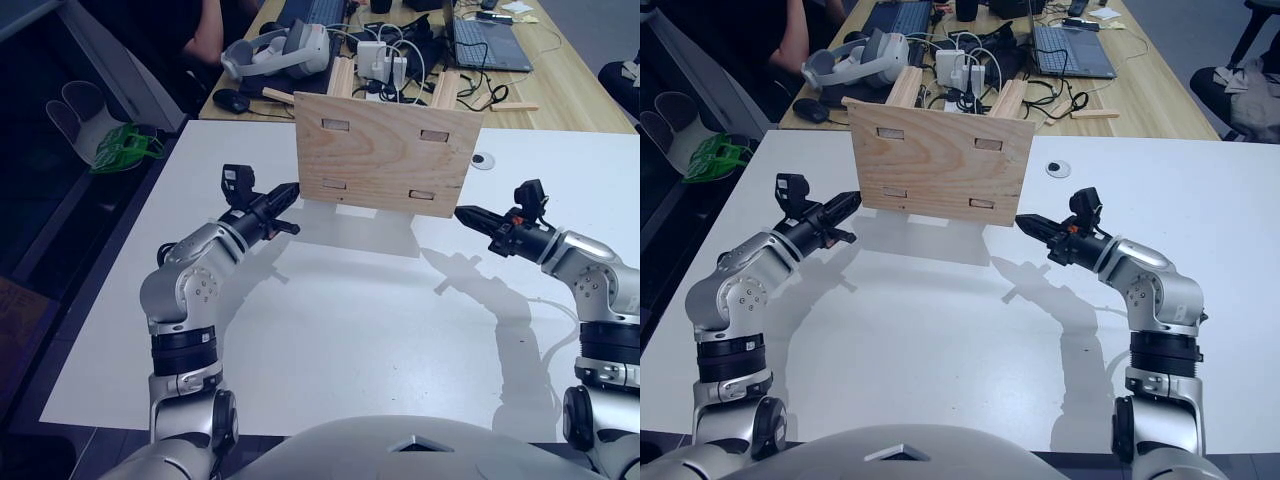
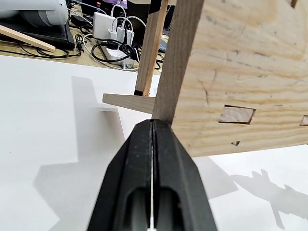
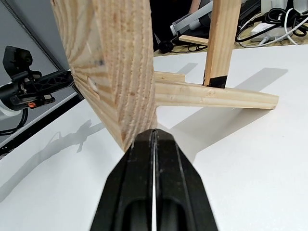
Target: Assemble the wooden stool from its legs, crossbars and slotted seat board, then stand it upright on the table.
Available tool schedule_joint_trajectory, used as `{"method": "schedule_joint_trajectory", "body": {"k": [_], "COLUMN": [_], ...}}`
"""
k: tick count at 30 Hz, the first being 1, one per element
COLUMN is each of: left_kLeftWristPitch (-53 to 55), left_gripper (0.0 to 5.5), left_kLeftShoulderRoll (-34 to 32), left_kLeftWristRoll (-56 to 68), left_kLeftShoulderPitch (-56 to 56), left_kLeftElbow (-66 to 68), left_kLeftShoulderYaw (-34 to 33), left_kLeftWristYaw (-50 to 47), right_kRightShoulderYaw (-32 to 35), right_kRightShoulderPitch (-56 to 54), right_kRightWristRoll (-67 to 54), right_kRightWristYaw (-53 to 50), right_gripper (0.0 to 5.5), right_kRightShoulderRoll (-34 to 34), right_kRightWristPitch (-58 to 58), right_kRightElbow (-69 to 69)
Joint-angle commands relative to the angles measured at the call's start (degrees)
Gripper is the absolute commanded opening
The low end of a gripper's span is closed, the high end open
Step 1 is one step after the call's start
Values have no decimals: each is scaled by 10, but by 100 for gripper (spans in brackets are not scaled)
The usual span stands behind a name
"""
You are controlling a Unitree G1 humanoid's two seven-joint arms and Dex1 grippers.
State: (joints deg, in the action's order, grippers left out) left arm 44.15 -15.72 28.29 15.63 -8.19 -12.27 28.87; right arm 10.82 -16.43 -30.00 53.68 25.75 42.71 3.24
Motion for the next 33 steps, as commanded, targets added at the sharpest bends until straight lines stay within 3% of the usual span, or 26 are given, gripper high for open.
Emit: {"method": "schedule_joint_trajectory", "body": {"k": [1,33], "left_kLeftWristPitch": [12,10], "left_gripper": [2,2], "left_kLeftShoulderRoll": [39,44], "left_kLeftWristRoll": [60,115], "left_kLeftShoulderPitch": [34,41], "left_kLeftElbow": [-24,-41], "left_kLeftShoulderYaw": [50,28], "left_kLeftWristYaw": [46,46], "right_kRightShoulderYaw": [-32,-19], "right_kRightShoulderPitch": [-45,-63], "right_kRightWristRoll": [-57,-104], "right_kRightWristYaw": [22,15], "right_gripper": [0,0], "right_kRightShoulderRoll": [-43,-44], "right_kRightWristPitch": [9,46], "right_kRightElbow": [-40,-68]}}
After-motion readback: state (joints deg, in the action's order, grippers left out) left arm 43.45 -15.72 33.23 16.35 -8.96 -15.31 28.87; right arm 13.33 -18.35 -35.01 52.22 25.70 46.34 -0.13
